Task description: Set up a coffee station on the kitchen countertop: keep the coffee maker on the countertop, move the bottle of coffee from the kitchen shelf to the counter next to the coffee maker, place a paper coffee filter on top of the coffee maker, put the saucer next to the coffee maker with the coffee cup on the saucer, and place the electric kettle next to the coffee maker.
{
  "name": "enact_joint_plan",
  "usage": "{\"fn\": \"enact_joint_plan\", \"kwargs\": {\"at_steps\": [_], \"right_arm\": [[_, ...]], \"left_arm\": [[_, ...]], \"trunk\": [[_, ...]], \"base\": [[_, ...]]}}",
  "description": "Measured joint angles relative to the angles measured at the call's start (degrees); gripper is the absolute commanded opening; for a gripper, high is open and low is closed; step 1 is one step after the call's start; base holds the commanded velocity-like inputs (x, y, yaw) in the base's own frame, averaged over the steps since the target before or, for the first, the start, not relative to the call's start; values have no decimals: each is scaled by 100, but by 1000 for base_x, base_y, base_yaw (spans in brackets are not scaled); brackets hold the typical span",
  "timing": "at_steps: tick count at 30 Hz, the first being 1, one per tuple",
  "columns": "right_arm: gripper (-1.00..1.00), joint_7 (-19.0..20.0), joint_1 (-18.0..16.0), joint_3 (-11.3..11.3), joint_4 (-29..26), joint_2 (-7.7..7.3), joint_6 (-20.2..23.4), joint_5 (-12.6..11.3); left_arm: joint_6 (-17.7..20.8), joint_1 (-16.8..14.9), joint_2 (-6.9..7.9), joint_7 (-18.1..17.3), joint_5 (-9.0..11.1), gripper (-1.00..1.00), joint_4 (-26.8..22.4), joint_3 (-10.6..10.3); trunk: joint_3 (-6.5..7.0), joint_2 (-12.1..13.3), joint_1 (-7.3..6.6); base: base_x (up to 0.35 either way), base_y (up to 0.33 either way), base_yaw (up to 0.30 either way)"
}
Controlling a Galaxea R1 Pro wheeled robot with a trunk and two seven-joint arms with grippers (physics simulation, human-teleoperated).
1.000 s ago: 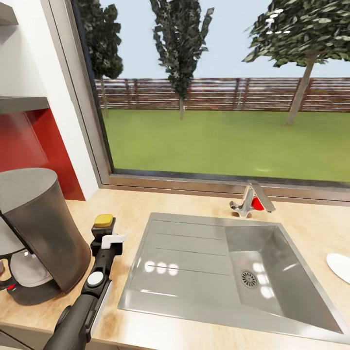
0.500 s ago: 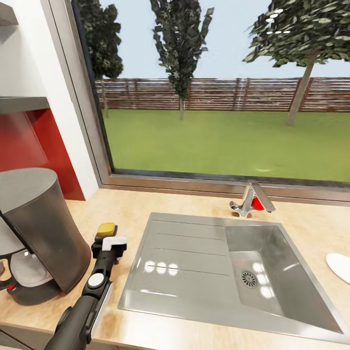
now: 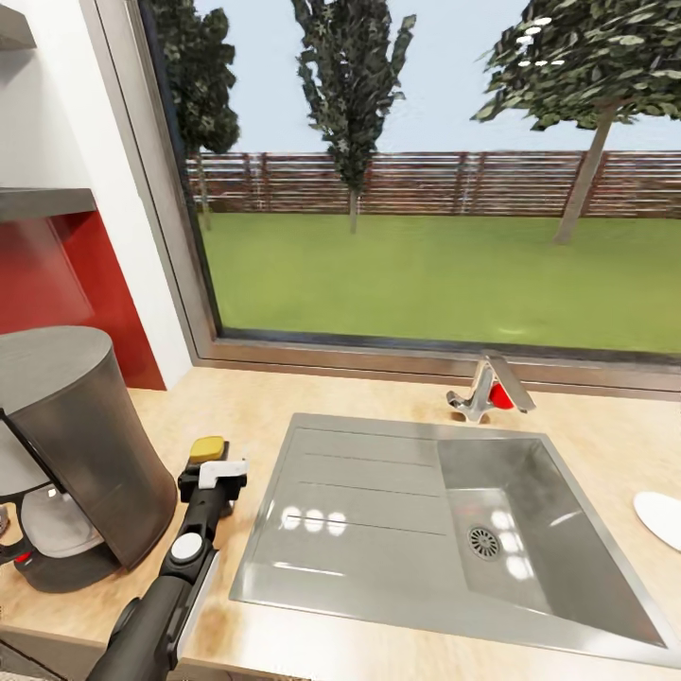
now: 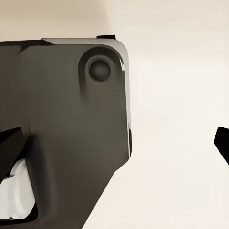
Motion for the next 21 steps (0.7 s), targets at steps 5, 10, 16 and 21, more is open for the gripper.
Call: {"fn": "enact_joint_plan", "kwargs": {"at_steps": [5,10,16,21], "right_arm": [[100,0,0,0,0,0,0,0],[100,0,0,0,0,0,0,0],[100,0,0,0,0,0,0,0],[100,0,0,0,0,0,0,0]], "left_arm": [[-6,2,-1,-1,1,100,6,0],[-12,1,-2,-1,1,100,78,-1],[-17,1,-2,-2,1,100,102,-7],[-16,1,-7,-3,1,100,103,-8]], "trunk": [[1,1,2],[1,1,2],[1,1,1],[1,1,1]], "base": [[-295,0,0],[-294,0,0],[-259,-66,0],[-247,-176,0]]}}
